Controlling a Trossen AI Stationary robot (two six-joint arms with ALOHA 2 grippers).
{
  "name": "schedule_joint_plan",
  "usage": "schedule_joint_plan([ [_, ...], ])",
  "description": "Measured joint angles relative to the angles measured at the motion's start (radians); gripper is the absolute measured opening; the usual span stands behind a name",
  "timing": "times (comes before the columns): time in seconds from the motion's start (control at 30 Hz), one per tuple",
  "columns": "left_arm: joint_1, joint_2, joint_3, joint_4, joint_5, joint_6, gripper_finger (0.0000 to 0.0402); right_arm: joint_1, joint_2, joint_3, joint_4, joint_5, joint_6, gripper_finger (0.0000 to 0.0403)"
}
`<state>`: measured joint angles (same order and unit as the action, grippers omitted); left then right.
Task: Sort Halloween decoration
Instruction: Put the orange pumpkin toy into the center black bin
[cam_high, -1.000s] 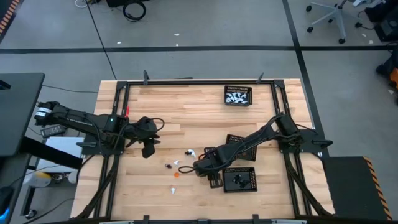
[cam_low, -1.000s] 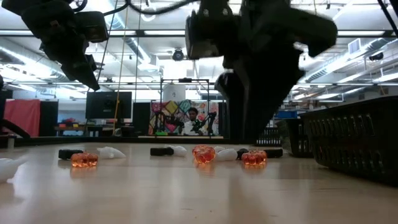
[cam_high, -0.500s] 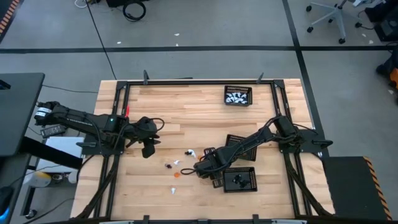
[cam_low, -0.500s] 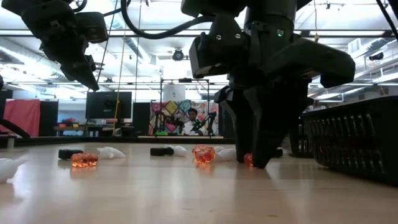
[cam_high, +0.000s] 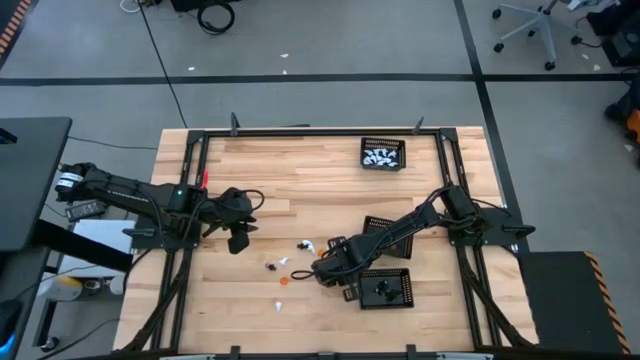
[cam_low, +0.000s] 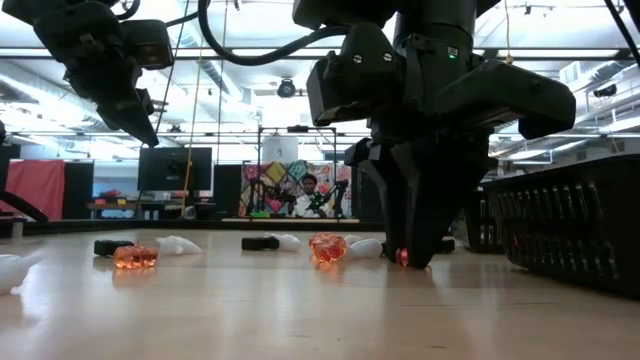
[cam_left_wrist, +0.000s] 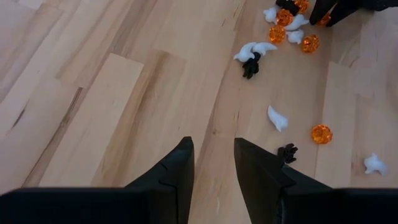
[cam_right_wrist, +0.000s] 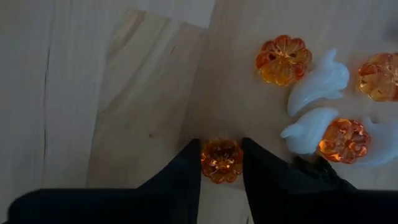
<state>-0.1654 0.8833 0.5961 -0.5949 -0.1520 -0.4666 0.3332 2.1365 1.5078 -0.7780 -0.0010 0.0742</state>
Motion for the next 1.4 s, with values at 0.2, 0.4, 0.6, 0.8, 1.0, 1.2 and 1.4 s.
schedule_joint_plan([
  [0.2, 0.0, 0.0, 0.0, 0.0, 0.0, 0.003, 0.0123, -0.009, 0.007, 0.037, -0.026, -0.001, -0.008, 0.0103],
  [0.4, 0.0, 0.0, 0.0, 0.0, 0.0, 0.003, 0.0123, -0.028, 0.009, 0.102, -0.052, 0.016, -0.032, 0.0101],
  [0.6, 0.0, 0.0, 0.0, -0.002, 0.0, 0.01, 0.0123, -0.05, 0.008, 0.181, -0.17, 0.026, -0.043, 0.0102],
  [0.8, 0.0, 0.0, 0.0, -0.002, 0.0, 0.01, 0.0123, -0.081, 0.007, 0.272, -0.309, 0.027, -0.044, 0.0102],
  [1.0, 0.0, 0.0, 0.0, -0.002, 0.0, 0.009, 0.0123, -0.104, 0.006, 0.329, -0.459, 0.009, -0.033, 0.0102],
  [1.2, 0.0, 0.0, 0.0, -0.002, -0.001, 0.005, 0.0123, -0.117, 0.004, 0.357, -0.632, -0.018, -0.033, 0.0103],
  [1.4, 0.0, 0.0, 0.0, -0.001, -0.001, 0.005, 0.0123, -0.129, -0.021, 0.357, -0.679, -0.027, -0.033, 0.0103],
])
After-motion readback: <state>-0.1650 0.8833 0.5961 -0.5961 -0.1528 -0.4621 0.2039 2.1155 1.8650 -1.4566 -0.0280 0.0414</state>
